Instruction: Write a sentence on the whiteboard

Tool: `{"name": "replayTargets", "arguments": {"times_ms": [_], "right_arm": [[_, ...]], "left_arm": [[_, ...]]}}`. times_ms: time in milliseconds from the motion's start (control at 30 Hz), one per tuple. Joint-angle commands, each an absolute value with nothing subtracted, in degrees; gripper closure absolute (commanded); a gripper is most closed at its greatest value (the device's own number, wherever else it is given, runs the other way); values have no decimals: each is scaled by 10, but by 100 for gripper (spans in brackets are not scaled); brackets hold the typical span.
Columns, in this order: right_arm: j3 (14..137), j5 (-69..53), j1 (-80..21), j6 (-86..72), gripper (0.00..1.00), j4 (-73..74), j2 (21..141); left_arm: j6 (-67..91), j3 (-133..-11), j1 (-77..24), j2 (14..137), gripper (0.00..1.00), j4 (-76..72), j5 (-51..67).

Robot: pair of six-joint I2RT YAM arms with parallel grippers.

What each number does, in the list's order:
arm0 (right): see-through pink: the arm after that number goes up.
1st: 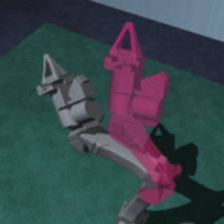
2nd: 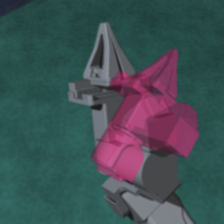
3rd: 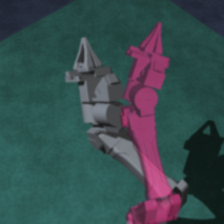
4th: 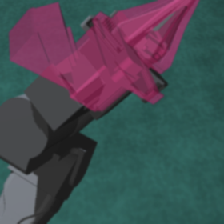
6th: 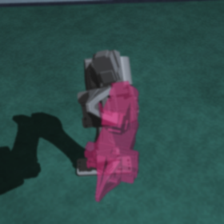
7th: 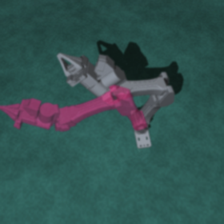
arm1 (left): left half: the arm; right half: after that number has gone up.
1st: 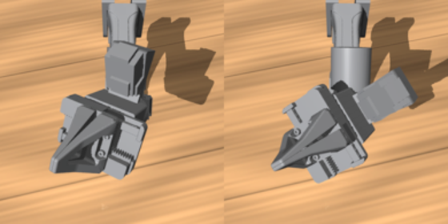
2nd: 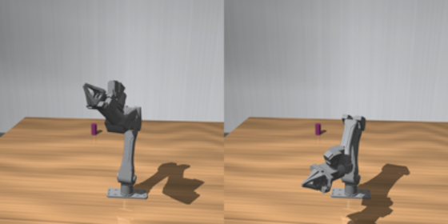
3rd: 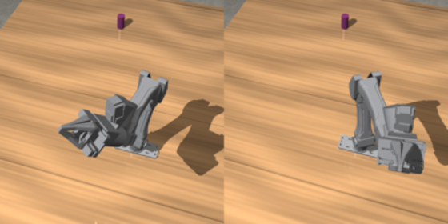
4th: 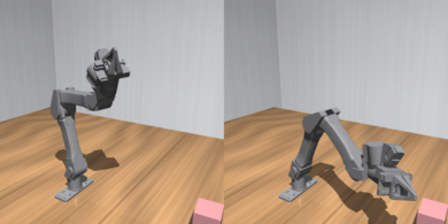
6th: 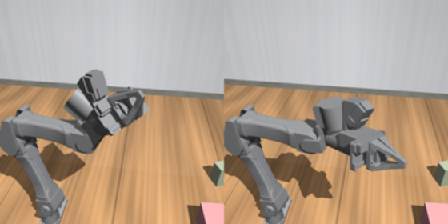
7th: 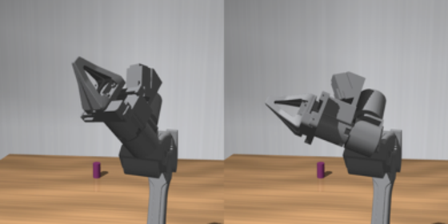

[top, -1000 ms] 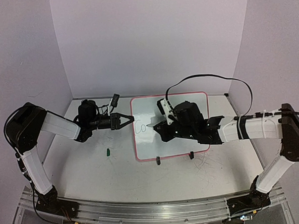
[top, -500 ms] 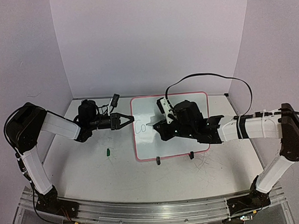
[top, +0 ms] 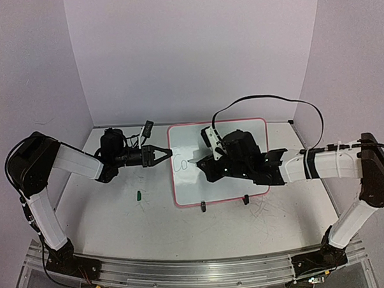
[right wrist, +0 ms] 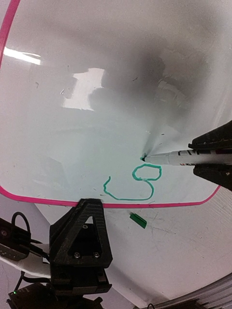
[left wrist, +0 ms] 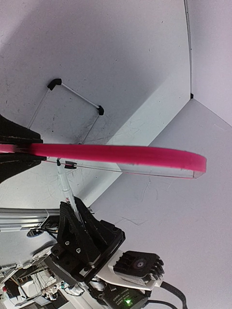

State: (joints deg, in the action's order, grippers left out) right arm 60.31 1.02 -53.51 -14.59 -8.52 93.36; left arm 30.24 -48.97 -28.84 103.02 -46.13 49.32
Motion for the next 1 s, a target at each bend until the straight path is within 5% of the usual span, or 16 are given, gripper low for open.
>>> {"name": "replayTargets", "arguments": {"times_ms": [0,967], "right_arm": [[596,23,-541,-153,100,-80,929],[576,35,-545,-162,100,-69,919]], "left_arm": [[307,-493,-299,1009,100,-472,514],[308,-495,-299,1008,100,-472,515]]}}
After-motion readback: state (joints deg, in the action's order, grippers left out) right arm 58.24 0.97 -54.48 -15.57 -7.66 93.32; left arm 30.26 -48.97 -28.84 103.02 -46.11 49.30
